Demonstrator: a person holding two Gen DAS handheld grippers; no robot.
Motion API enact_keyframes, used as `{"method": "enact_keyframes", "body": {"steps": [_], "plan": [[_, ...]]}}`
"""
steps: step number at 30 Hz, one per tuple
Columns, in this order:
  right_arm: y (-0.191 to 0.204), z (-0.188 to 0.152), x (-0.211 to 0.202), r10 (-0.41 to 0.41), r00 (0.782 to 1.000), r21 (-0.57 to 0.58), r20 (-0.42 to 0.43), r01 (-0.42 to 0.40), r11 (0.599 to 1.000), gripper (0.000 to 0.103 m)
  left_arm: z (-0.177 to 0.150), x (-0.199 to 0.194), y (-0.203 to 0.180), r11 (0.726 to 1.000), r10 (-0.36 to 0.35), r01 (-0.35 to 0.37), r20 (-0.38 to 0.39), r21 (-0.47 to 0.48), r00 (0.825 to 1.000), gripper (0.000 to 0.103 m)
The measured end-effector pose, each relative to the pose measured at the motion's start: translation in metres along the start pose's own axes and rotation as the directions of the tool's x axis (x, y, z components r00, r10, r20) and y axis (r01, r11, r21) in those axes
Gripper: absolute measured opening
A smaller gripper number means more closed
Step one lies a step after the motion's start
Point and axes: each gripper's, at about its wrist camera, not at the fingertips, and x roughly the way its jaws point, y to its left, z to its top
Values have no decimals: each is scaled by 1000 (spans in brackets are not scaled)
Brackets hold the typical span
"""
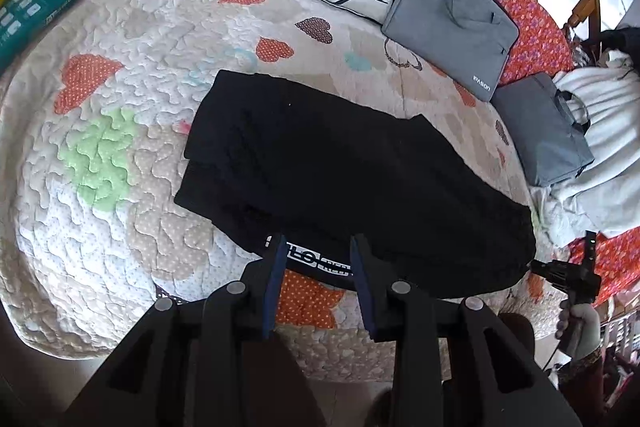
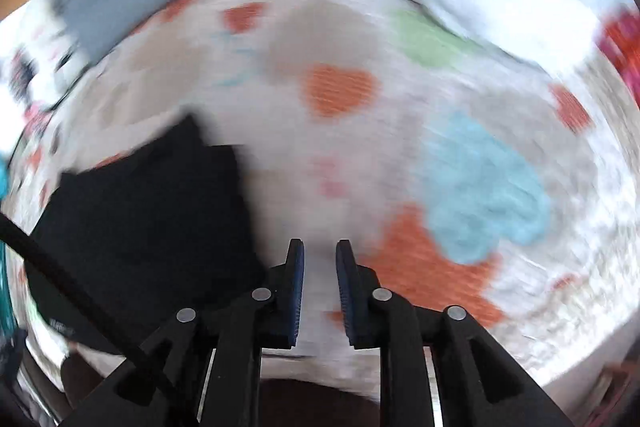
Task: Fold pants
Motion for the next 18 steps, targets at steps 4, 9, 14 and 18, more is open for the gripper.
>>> {"method": "enact_keyframes", "body": {"steps": [4, 9, 14, 18], "plan": [[21, -5, -23, 29, 998, -70, 63, -25, 997, 20, 6, 7, 2, 997, 64, -64, -23, 37, 998, 41], [100, -18, -30, 250, 968, -252, -11, -245, 936, 29, 20, 29, 2, 994, 101, -98, -55, 56, 993, 41], [199, -39, 1, 341, 924, -350, -173, -381, 856, 33, 49, 53, -20, 968, 200, -193, -31, 158, 979, 41], [255, -58, 40, 335, 904, -424, -267, -422, 801, 33, 57, 94, -15, 912, 367, -332, -116, 241, 923, 41]]}}
